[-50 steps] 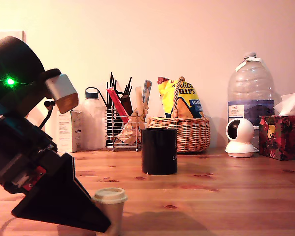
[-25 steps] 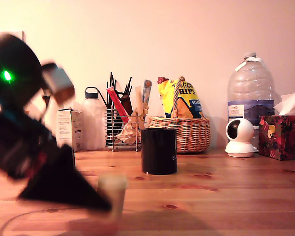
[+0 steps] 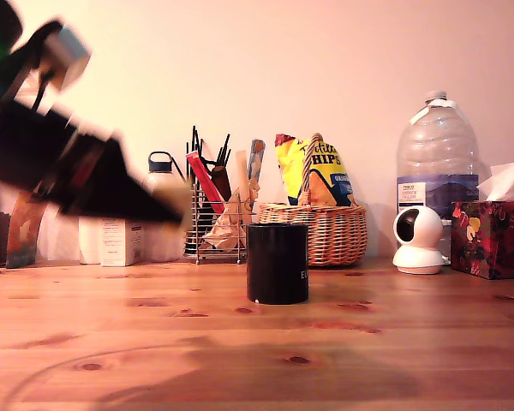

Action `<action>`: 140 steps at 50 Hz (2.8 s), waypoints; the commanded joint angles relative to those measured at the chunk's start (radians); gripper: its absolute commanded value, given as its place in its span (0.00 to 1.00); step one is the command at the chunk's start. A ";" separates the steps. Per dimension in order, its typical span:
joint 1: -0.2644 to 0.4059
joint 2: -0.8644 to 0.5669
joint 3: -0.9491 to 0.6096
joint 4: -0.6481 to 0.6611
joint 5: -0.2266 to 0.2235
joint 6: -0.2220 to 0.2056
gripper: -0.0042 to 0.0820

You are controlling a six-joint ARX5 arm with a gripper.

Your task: Pick up the coffee capsules from the table one by one and drop them inside the nearest coffee cup

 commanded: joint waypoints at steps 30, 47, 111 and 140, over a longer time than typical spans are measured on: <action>0.002 -0.009 0.097 -0.028 -0.058 -0.066 0.23; 0.001 0.059 0.281 -0.182 -0.058 -0.066 0.23; -0.040 0.684 1.138 -0.701 -0.108 0.021 0.24; -0.051 0.719 1.146 -0.779 -0.155 0.047 0.24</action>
